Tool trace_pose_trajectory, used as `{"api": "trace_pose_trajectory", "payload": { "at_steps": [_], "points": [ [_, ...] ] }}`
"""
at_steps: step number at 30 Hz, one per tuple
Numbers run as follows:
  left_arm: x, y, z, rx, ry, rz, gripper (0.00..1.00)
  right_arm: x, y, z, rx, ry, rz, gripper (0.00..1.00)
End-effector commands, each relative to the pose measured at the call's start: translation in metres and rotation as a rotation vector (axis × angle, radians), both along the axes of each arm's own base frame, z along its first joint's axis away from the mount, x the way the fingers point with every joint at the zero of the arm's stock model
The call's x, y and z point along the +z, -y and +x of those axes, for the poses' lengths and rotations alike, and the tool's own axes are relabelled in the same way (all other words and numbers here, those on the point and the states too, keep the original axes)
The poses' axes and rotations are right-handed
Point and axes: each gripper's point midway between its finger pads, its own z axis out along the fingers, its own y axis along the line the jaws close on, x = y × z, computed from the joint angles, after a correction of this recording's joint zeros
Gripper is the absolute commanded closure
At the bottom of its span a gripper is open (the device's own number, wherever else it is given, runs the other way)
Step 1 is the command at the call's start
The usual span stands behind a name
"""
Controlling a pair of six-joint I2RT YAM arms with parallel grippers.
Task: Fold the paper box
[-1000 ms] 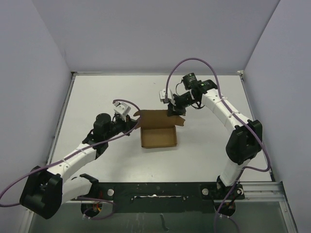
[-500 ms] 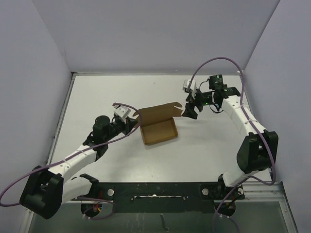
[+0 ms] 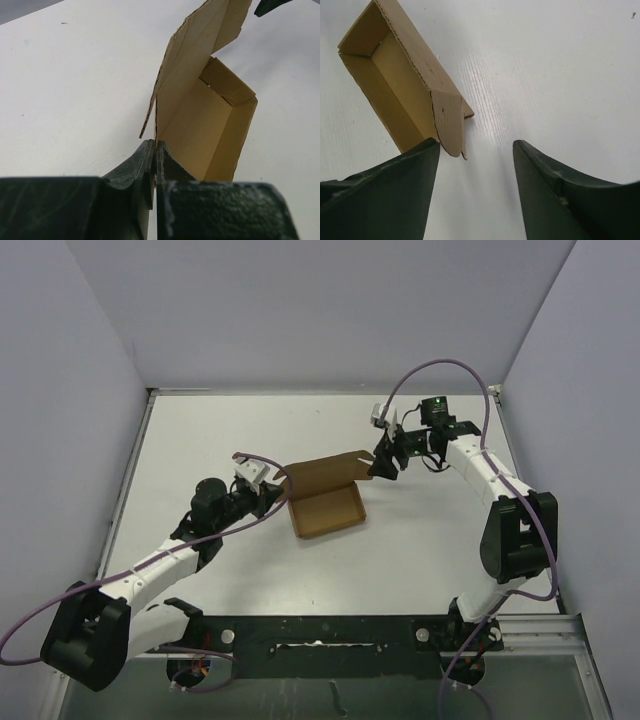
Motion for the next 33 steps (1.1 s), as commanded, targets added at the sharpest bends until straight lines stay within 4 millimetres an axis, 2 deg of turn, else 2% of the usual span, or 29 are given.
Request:
{"api": "trace_pose_trajectory", "payload": {
  "at_steps": [1,6,7,9,13,17,22,28,33],
  "points": [
    [0.027,0.004,0.005,-0.003,0.087,-0.043,1.00,0.014,-0.017,0.004,0.039,0.068,0.023,0.45],
    [0.030,0.001,0.008,0.038,0.059,-0.074,1.00,0.017,-0.020,0.002,0.027,0.079,0.023,0.85],
    [0.031,0.000,0.010,0.060,0.043,-0.089,1.00,0.018,-0.021,0.001,0.018,0.082,0.025,0.92],
    [0.033,0.001,0.011,0.095,0.017,-0.107,1.00,0.022,-0.024,0.003,-0.003,0.104,0.032,0.98],
    [0.037,0.004,0.019,0.197,0.006,-0.119,1.00,0.033,-0.030,0.010,-0.072,0.135,0.040,1.00],
    [0.036,0.009,0.034,0.293,-0.011,-0.110,1.00,0.042,-0.036,0.029,-0.184,0.183,0.009,1.00],
    [0.034,0.017,0.047,0.372,-0.033,-0.100,1.00,0.037,-0.048,0.031,-0.262,0.182,0.018,1.00],
    [0.019,0.005,0.067,0.524,-0.080,-0.070,1.00,0.041,-0.034,0.043,-0.433,0.222,0.053,1.00],
    [0.007,0.017,0.076,0.504,-0.109,-0.059,1.00,0.030,-0.035,0.045,-0.479,0.171,0.081,1.00]
  ]
}}
